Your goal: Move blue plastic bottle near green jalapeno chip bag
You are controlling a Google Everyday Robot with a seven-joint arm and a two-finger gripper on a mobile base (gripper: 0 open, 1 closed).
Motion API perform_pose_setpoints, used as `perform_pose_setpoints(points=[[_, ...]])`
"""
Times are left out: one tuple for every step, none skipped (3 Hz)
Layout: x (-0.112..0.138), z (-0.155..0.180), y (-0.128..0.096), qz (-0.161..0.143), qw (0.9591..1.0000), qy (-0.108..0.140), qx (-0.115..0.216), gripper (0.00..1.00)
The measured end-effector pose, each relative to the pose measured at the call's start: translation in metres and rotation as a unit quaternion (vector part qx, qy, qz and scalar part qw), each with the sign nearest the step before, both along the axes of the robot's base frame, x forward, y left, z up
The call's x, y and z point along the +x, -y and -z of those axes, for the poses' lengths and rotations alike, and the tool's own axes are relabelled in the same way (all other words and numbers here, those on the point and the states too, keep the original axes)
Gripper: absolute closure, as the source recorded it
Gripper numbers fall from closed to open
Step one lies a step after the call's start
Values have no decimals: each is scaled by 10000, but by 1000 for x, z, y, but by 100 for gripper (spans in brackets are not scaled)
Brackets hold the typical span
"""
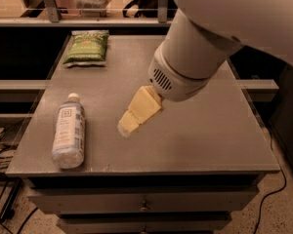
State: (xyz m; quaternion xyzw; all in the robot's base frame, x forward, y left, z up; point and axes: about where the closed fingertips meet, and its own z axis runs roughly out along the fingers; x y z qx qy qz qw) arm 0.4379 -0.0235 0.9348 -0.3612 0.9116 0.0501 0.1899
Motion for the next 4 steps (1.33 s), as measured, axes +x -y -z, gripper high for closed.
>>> perform_pose_setpoints(points=[[5,19,-25,467,9984,-307,88,0],[4,15,-27,881,9952,-367,233,0],[5,19,-27,1020,9935,-475,180,0],[10,36,-39,1310,9864,-830,544,0]])
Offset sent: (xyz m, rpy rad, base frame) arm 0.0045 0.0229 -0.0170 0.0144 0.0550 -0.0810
